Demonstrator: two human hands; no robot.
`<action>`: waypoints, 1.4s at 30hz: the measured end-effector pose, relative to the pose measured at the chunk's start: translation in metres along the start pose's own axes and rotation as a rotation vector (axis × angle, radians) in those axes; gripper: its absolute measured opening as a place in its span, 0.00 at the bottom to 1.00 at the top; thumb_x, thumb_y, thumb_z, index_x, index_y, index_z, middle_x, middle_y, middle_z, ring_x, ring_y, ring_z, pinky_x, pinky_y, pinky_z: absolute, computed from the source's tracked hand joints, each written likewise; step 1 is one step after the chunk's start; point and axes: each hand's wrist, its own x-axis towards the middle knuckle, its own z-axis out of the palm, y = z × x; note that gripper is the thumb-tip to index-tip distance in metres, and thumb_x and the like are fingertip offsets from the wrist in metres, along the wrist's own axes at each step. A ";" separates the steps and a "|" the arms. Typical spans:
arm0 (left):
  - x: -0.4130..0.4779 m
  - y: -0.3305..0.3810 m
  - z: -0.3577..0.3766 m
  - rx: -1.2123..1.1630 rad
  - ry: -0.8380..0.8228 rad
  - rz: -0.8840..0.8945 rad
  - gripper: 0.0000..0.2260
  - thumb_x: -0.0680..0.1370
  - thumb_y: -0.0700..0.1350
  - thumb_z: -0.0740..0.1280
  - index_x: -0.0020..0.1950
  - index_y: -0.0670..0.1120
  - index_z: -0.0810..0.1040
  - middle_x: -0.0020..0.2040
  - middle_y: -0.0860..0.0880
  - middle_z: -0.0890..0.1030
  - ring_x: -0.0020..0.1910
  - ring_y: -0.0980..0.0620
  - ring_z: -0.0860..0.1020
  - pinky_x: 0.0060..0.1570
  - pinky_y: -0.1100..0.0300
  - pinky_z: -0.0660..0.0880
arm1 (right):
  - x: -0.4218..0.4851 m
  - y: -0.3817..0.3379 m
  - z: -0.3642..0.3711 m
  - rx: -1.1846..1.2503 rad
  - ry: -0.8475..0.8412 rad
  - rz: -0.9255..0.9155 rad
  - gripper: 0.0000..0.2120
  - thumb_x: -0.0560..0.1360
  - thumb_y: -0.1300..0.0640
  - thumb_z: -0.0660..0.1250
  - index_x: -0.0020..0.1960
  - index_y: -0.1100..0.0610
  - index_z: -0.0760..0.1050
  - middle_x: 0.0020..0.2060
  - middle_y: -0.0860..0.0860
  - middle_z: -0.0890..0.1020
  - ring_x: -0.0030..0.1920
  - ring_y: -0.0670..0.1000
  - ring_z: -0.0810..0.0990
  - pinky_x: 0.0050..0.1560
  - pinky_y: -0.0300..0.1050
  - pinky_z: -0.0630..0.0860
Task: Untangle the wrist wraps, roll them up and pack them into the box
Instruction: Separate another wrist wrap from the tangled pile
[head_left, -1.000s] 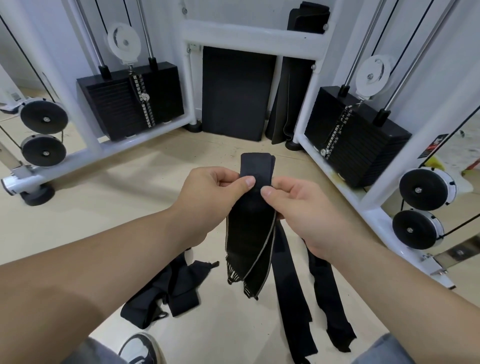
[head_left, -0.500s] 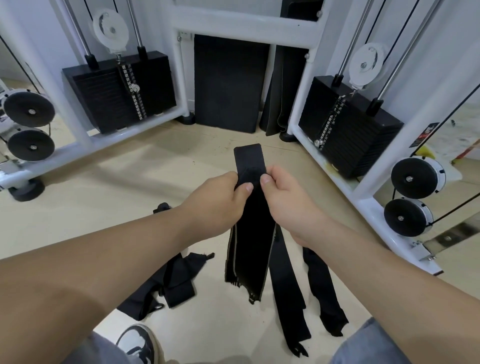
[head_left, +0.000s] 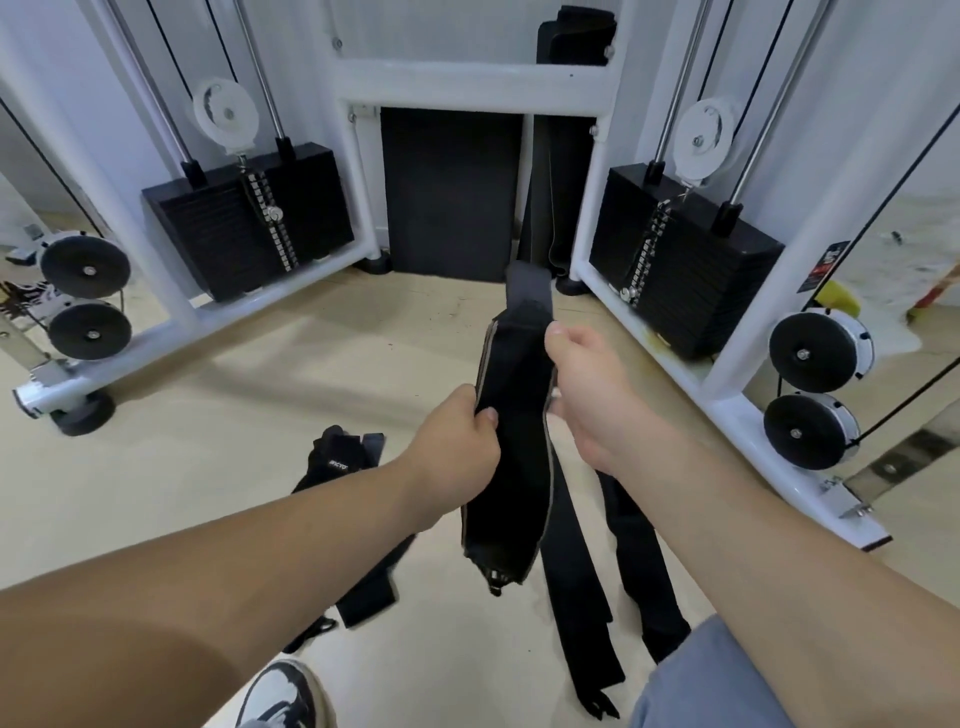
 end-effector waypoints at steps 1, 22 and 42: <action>0.001 -0.003 0.004 -0.007 0.020 -0.009 0.09 0.88 0.46 0.56 0.61 0.44 0.74 0.55 0.42 0.81 0.54 0.45 0.80 0.53 0.51 0.76 | 0.000 0.006 -0.005 -0.037 -0.056 0.051 0.18 0.84 0.40 0.59 0.65 0.50 0.76 0.62 0.58 0.83 0.63 0.61 0.82 0.67 0.63 0.80; 0.123 -0.161 0.081 -0.333 -0.205 -0.384 0.22 0.87 0.39 0.55 0.72 0.64 0.72 0.58 0.50 0.84 0.54 0.46 0.85 0.47 0.50 0.85 | 0.031 0.261 -0.010 -0.101 -0.438 0.789 0.17 0.79 0.58 0.70 0.67 0.59 0.82 0.61 0.52 0.87 0.66 0.54 0.84 0.74 0.52 0.74; 0.170 -0.305 0.142 -0.208 -0.165 -0.645 0.19 0.83 0.39 0.66 0.74 0.41 0.70 0.49 0.47 0.78 0.43 0.49 0.76 0.44 0.59 0.77 | 0.124 0.367 0.019 -0.657 -0.084 0.601 0.05 0.78 0.60 0.70 0.50 0.59 0.73 0.43 0.53 0.81 0.42 0.53 0.82 0.41 0.46 0.80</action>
